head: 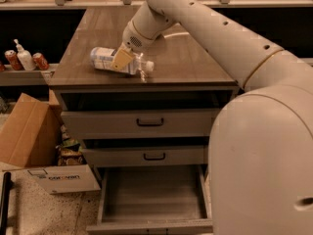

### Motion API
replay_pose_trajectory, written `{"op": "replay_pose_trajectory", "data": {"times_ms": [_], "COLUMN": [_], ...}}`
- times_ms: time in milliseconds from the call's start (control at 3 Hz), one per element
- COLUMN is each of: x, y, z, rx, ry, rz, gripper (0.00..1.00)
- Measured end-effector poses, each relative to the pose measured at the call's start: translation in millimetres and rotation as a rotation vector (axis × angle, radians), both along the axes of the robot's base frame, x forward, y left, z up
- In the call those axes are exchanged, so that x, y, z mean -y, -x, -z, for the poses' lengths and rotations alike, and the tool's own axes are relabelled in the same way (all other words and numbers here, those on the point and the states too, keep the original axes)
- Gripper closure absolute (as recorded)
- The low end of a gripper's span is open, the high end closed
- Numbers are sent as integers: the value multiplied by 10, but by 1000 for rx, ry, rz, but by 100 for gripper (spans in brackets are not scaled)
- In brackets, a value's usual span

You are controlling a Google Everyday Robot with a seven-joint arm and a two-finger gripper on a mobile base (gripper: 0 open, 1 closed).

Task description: Place blue plastic bottle into bottom drawer

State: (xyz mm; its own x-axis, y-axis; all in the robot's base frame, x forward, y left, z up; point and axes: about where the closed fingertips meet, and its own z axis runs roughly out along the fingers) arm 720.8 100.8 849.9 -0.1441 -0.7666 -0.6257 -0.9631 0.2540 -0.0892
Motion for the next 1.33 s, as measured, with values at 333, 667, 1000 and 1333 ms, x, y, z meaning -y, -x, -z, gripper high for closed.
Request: {"op": "replay_pose_trajectory", "data": {"times_ms": [333,667,1000,1333], "x": [100,209,405,406], "y": [193,591,1132,1133], "z": [-263,-534,-787,-786], "rx": [64,118,155,155], "ry": [-44,-64,-42,-41], "rz": [-21,-81,-151,-152], "gripper": [74,97,100,100]}}
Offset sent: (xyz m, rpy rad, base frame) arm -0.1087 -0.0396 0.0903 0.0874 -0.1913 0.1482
